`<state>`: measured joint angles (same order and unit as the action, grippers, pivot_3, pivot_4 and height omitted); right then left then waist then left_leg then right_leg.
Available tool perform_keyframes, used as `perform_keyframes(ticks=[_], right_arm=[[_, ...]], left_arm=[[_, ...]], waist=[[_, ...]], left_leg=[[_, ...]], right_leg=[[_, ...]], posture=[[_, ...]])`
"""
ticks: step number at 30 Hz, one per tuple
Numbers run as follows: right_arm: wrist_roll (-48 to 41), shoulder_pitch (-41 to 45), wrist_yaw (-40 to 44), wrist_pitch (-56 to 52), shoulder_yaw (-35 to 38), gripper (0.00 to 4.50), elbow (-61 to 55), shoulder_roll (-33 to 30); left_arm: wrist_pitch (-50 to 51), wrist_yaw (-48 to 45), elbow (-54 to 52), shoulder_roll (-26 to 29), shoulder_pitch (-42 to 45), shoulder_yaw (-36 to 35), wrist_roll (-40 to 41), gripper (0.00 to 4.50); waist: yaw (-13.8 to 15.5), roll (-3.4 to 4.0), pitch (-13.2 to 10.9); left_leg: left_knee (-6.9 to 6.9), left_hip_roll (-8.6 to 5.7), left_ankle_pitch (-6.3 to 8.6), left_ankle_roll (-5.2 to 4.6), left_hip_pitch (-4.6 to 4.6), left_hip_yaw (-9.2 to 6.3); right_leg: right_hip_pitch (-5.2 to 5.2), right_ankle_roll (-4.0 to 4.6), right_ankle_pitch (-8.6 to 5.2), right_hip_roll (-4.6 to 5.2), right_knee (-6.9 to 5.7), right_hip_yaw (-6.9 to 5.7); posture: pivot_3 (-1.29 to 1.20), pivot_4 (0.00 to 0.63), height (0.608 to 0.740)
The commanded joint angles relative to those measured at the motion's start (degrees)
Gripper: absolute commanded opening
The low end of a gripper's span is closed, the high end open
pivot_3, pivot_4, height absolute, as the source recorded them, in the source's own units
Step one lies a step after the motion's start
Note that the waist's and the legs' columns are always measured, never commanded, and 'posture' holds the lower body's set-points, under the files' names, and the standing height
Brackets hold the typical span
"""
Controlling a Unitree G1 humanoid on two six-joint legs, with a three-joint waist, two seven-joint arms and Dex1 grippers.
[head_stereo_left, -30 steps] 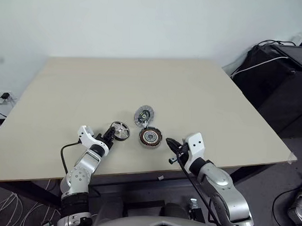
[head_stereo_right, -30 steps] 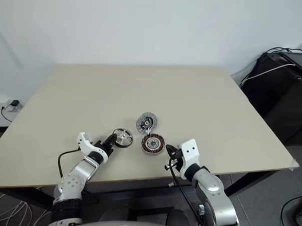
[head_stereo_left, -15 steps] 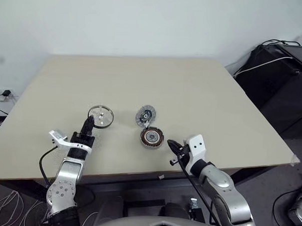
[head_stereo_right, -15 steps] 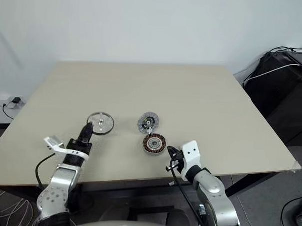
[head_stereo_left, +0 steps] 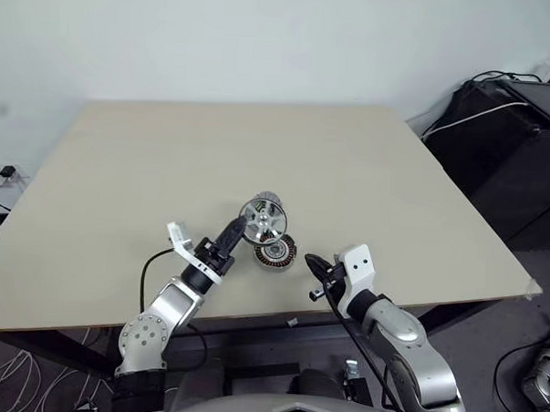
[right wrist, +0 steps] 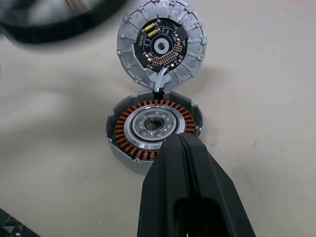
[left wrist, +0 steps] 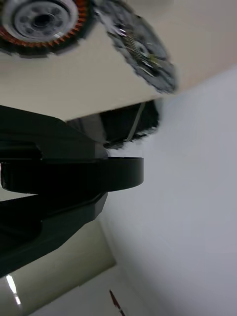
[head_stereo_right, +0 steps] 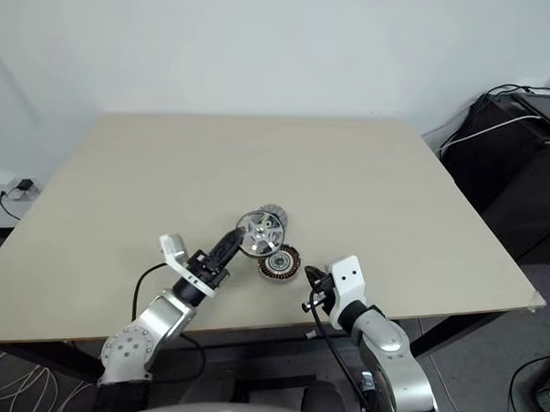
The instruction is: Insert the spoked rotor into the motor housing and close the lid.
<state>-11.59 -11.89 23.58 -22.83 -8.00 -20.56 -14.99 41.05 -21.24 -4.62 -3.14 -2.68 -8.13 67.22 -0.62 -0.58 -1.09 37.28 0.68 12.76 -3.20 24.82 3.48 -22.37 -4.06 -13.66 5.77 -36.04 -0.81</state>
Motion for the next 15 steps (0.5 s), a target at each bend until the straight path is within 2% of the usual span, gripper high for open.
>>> perform_keyframes(ticks=[1, 15], right_arm=[[-0.2, -0.2, -0.6, 1.2, 0.9, 0.0, -2.1, 0.0], [-0.3, -1.4, -1.7, 1.3, 1.3, 0.0, -3.5, -0.2]], left_arm=[[0.3, 0.1, 2.7, -0.3, 2.2, 1.8, -3.4, 0.48], [-0.9, -0.9, 13.3, -4.2, 7.0, 1.8, -9.0, 0.48]], waist=[[0.0, 0.0, 0.0], [0.0, 0.01, 0.0]], left_leg=[[0.0, 0.0, 0.0, 0.0, 0.0, 0.0], [0.0, 0.02, 0.0, 0.0, 0.02, -0.02]], right_leg=[[0.0, 0.0, 0.0, 0.0, 0.0, 0.0], [-0.02, 0.0, 0.01, 0.01, 0.02, 0.01]], posture=[[0.0, 0.0, 0.74], [0.0, 0.0, 0.74]])
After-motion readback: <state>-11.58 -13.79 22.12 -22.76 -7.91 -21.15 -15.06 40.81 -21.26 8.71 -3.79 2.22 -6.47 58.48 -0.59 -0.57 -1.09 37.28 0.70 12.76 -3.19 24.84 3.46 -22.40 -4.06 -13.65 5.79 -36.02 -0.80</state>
